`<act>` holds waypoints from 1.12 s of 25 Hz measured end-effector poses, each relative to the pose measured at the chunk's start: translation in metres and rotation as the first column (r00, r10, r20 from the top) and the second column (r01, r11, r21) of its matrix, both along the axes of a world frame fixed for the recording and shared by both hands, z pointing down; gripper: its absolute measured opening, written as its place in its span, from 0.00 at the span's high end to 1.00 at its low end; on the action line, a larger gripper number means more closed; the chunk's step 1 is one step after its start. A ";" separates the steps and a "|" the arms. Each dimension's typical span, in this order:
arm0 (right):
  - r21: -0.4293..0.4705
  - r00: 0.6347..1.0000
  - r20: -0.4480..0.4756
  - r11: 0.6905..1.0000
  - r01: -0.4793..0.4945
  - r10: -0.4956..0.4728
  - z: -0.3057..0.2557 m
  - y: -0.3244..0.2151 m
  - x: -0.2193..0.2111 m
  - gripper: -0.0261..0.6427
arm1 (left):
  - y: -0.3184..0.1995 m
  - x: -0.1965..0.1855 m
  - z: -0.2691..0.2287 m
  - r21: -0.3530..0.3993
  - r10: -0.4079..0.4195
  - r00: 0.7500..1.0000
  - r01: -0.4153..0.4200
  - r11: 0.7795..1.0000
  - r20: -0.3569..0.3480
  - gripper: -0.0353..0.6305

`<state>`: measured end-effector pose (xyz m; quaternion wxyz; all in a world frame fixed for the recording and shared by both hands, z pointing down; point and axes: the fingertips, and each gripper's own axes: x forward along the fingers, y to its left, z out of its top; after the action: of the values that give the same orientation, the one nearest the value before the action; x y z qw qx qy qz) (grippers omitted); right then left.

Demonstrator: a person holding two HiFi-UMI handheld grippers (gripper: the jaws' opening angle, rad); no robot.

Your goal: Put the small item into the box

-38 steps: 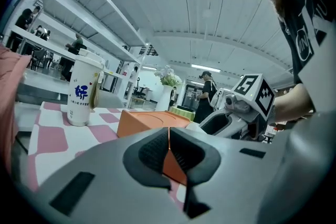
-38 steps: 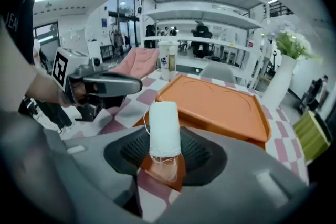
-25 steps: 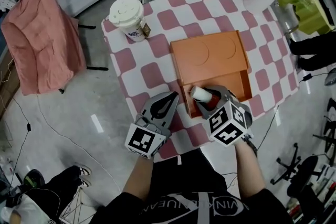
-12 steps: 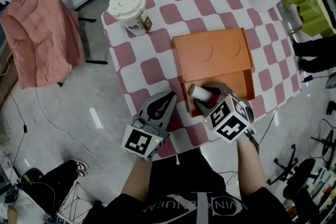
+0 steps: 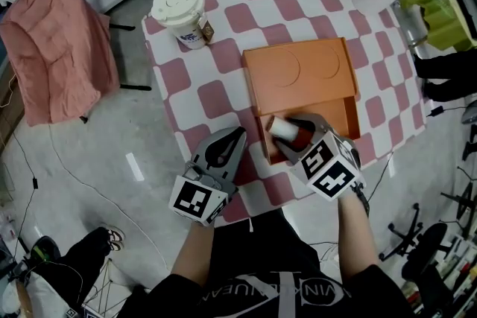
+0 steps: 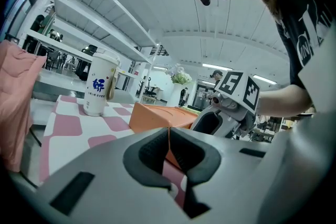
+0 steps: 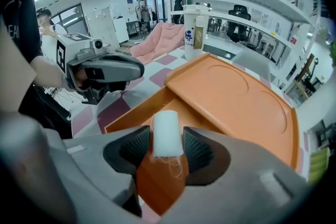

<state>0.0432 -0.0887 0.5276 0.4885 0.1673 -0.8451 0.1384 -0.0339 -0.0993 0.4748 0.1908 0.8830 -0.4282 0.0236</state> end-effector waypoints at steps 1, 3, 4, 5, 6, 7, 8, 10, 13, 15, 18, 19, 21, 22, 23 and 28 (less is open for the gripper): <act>0.005 1.000 0.002 1.000 -0.002 0.002 -0.001 0.000 0.000 0.68 | 0.000 0.001 0.000 0.001 0.002 1.000 -0.002 1.000 -0.002 0.93; 0.013 1.000 0.010 1.000 -0.007 0.007 -0.004 -0.001 0.001 0.68 | -0.001 0.003 -0.002 0.004 0.005 1.000 -0.005 1.000 -0.003 0.93; 0.016 1.000 0.015 1.000 -0.011 0.011 -0.006 -0.001 0.002 0.68 | -0.001 0.004 -0.003 0.007 0.007 1.000 -0.007 1.000 -0.003 0.93; 0.018 1.000 0.020 1.000 -0.014 0.014 -0.007 -0.001 0.002 0.68 | -0.001 0.005 -0.004 0.009 0.010 1.000 -0.010 1.000 -0.004 0.93; 0.019 1.000 0.024 1.000 -0.018 0.017 -0.009 -0.001 0.003 0.68 | -0.001 0.006 -0.005 0.010 0.012 1.000 -0.012 1.000 -0.005 0.93; 0.018 0.999 0.026 1.000 -0.022 0.022 -0.011 0.000 0.004 0.68 | -0.001 0.007 -0.006 0.010 0.014 1.000 -0.014 1.000 -0.005 0.93; 0.017 0.999 0.029 0.999 -0.028 0.027 -0.013 0.000 0.005 0.68 | -0.001 0.008 -0.007 0.011 0.015 1.000 -0.015 1.000 -0.005 0.93; 0.024 0.998 0.042 0.999 -0.041 0.040 -0.017 0.000 0.006 0.68 | 0.000 0.009 -0.009 0.013 0.017 1.000 -0.017 1.000 -0.003 0.93; 0.060 0.995 0.077 0.996 -0.066 0.061 -0.026 -0.004 0.008 0.68 | -0.001 0.010 -0.012 0.022 0.018 1.000 -0.018 1.000 -0.004 0.93; 0.079 0.992 0.098 0.993 -0.091 0.083 -0.033 -0.007 0.009 0.68 | -0.003 0.010 -0.016 0.027 0.016 1.000 -0.016 1.000 -0.006 0.93; 0.103 0.987 0.124 0.988 -0.114 0.101 -0.044 -0.011 0.012 0.69 | -0.005 0.011 -0.023 0.034 0.017 1.000 -0.017 0.999 -0.007 0.93; 0.109 0.985 0.134 0.986 -0.122 0.107 -0.048 -0.012 0.012 0.70 | -0.005 0.011 -0.025 0.037 0.017 1.000 -0.017 0.999 -0.008 0.93; 0.127 0.979 0.160 0.981 -0.149 0.128 -0.056 -0.016 0.014 0.71 | -0.006 0.013 -0.029 0.045 0.020 1.000 -0.020 0.999 -0.008 0.93; 0.139 0.975 0.174 0.976 -0.166 0.141 -0.060 -0.018 0.015 0.71 | -0.006 0.013 -0.031 0.050 0.022 1.000 -0.022 0.999 -0.007 0.93; 0.150 0.970 0.189 0.971 -0.185 0.155 -0.065 -0.020 0.017 0.73 | -0.006 0.014 -0.033 0.055 0.024 1.000 -0.023 0.998 -0.006 0.93; 0.185 0.940 0.267 0.945 -0.268 0.215 -0.086 -0.027 0.024 0.82 | -0.010 0.013 -0.048 0.079 0.021 1.000 -0.021 0.997 0.004 0.93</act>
<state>0.0676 -0.1153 0.4417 0.3391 0.3047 -0.8814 0.1235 -0.0206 -0.1096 0.4269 0.1550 0.8942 -0.4198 0.0100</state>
